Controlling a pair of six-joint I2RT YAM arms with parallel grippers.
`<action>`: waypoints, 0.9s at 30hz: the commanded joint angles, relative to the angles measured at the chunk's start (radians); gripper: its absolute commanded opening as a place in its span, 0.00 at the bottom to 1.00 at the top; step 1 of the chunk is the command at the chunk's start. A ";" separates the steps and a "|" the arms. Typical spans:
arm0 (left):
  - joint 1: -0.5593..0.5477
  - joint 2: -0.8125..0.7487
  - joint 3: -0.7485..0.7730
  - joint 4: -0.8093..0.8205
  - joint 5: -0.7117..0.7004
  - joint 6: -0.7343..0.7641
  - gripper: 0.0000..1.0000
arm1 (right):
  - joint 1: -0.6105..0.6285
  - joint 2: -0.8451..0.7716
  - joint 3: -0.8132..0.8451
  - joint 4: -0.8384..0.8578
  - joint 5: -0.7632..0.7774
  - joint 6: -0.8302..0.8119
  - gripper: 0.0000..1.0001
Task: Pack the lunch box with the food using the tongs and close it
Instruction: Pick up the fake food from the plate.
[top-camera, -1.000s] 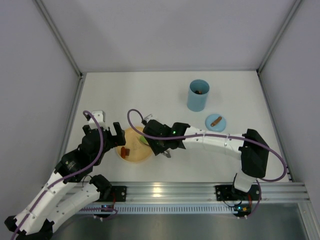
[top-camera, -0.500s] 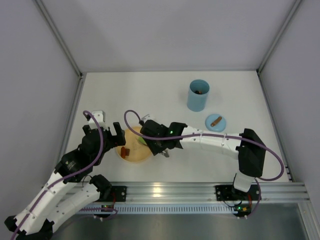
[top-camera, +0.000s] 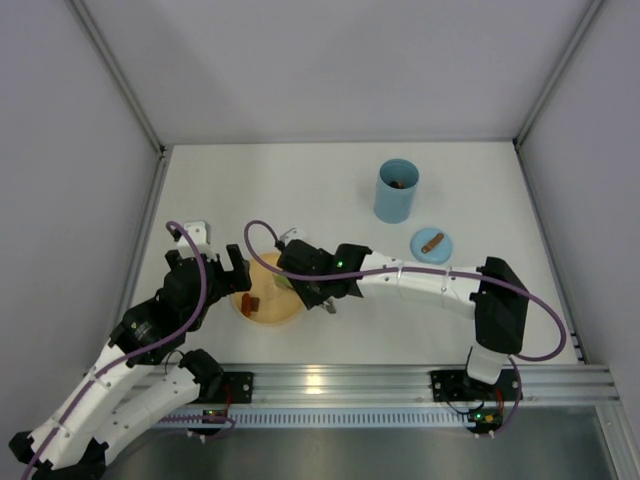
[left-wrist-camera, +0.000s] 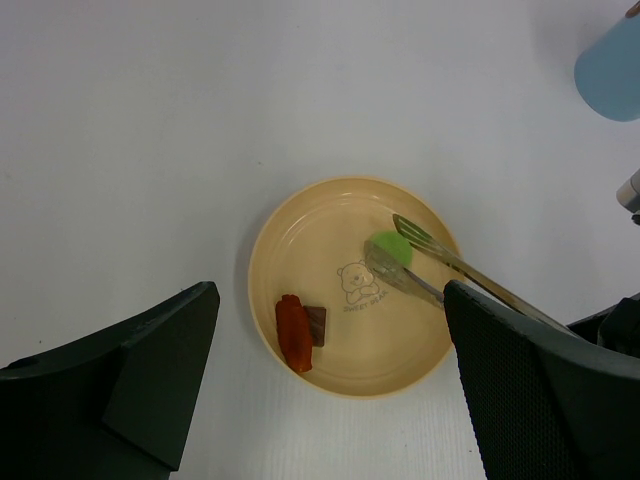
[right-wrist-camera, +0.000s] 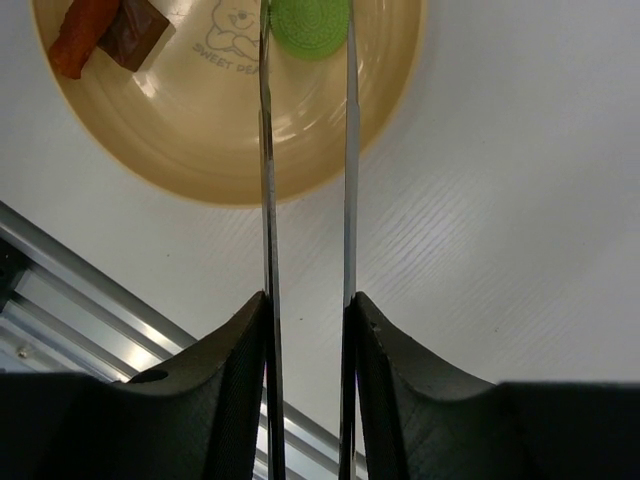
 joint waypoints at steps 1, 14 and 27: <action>-0.004 -0.013 0.003 0.007 -0.023 -0.008 0.99 | 0.021 -0.027 0.074 -0.036 0.038 -0.014 0.33; -0.004 -0.019 0.002 0.007 -0.025 -0.010 0.99 | -0.018 -0.125 0.114 -0.087 0.078 -0.029 0.34; -0.006 -0.016 0.002 0.009 -0.025 -0.010 0.99 | -0.368 -0.326 0.163 -0.160 0.058 -0.101 0.36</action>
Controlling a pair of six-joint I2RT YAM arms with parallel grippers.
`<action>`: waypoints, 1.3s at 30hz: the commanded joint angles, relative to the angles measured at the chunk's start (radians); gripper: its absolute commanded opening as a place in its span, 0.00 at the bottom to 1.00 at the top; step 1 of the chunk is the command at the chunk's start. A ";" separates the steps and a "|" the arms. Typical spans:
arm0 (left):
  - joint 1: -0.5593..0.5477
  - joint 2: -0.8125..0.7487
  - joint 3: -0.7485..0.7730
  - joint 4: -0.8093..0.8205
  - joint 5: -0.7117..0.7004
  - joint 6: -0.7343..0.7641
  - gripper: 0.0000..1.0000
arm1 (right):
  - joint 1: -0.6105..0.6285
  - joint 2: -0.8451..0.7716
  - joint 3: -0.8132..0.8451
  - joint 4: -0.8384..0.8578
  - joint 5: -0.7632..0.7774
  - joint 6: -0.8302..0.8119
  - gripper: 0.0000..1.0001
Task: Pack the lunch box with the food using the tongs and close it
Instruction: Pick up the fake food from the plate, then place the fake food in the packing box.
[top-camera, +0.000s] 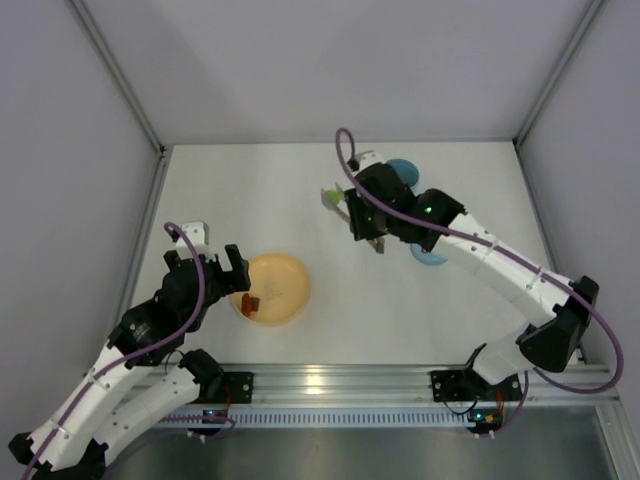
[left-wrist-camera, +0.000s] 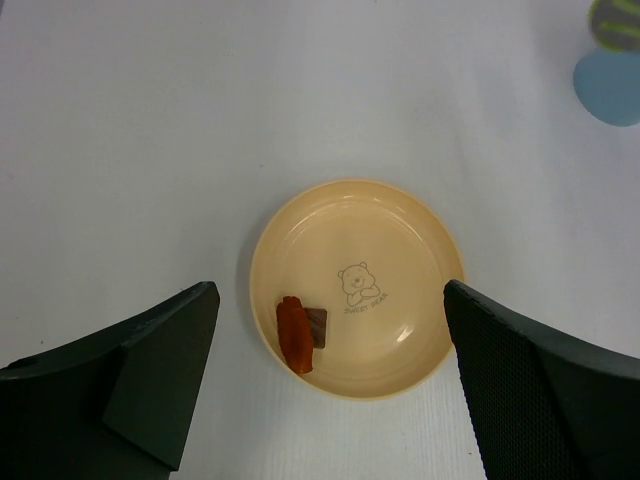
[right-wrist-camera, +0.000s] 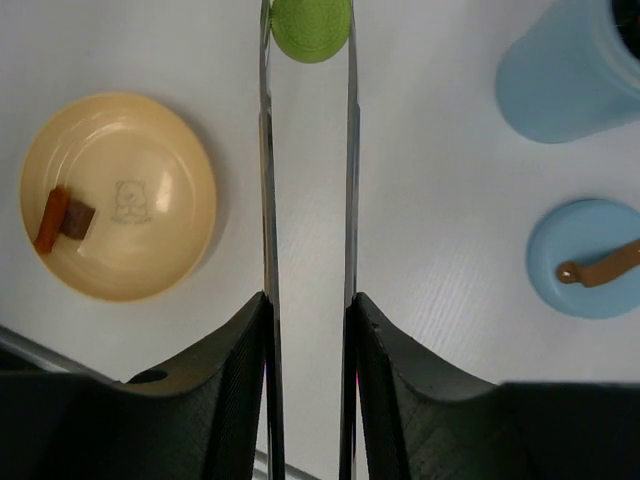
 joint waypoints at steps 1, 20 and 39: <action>-0.005 -0.008 0.002 0.009 -0.018 -0.009 0.99 | -0.117 -0.093 0.064 -0.043 0.029 -0.041 0.36; -0.008 -0.008 0.002 0.008 -0.020 -0.009 0.99 | -0.478 -0.085 0.024 0.000 -0.029 -0.081 0.37; -0.010 -0.004 0.002 0.008 -0.020 -0.009 0.99 | -0.484 -0.085 -0.043 0.025 -0.038 -0.091 0.49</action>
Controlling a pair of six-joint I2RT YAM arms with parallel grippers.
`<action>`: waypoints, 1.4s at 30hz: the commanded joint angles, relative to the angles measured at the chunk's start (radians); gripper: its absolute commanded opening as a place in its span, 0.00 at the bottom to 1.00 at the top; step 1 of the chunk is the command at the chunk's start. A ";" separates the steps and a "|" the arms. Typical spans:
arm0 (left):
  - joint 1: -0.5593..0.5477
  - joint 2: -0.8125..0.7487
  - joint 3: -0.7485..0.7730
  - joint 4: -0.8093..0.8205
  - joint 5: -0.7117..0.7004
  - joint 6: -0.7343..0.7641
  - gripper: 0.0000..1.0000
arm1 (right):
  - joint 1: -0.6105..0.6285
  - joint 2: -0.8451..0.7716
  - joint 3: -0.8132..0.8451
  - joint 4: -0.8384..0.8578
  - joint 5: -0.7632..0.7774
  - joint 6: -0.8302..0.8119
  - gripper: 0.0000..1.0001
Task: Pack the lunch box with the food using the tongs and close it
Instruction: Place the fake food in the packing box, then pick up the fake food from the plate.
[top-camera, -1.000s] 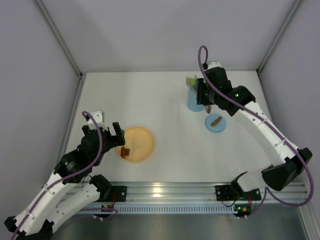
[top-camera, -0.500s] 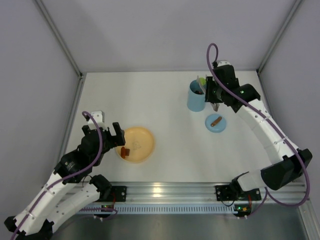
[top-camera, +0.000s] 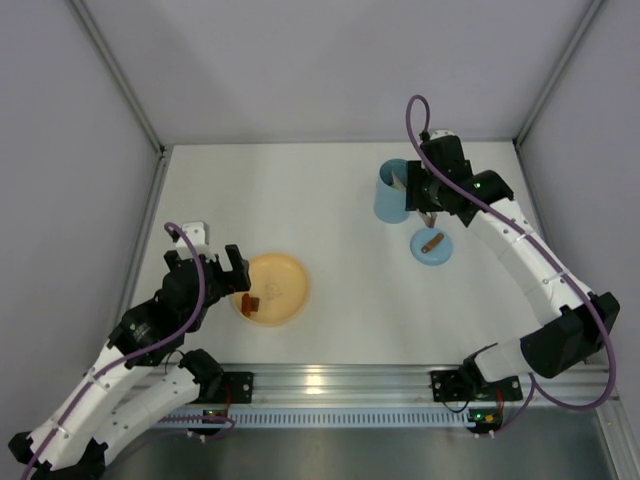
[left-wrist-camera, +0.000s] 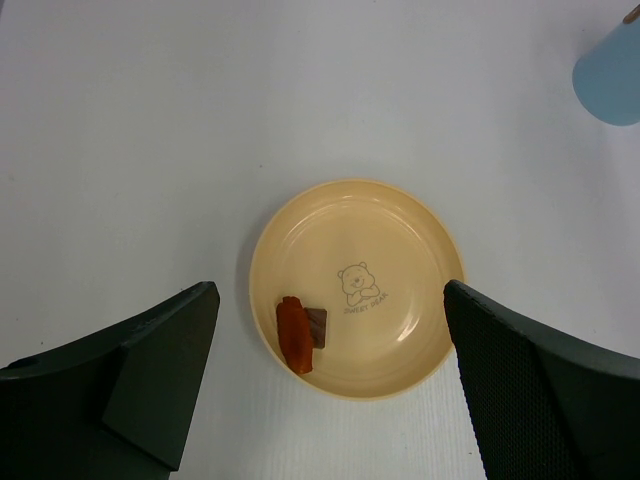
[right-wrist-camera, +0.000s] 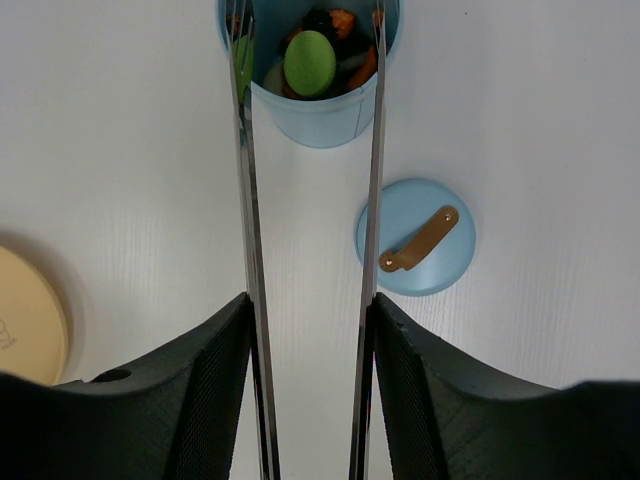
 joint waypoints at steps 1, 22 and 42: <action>-0.004 -0.004 0.002 0.009 -0.016 -0.009 0.99 | -0.016 -0.004 0.012 0.028 0.004 -0.017 0.49; -0.004 0.030 0.005 -0.005 -0.047 -0.025 0.99 | 0.482 -0.141 -0.108 0.059 0.020 0.101 0.46; -0.004 0.028 0.005 -0.008 -0.055 -0.029 0.99 | 0.895 0.180 -0.032 0.243 0.004 0.243 0.44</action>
